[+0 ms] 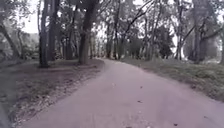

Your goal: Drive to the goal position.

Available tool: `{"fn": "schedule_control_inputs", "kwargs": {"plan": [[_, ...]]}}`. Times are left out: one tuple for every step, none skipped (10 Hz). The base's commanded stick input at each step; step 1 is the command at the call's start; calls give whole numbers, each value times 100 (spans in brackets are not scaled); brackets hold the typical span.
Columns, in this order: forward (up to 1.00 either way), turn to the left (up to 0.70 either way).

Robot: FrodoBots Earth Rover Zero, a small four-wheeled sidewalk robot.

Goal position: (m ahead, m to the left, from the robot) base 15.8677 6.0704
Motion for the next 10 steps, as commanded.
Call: {"fn": "schedule_control_inputs", "kwargs": {"plan": [[69, 0], [68, 0], [68, 0], [68, 0], [69, 0], [68, 0], [69, 0], [68, 0], [68, 0], [68, 0]]}}
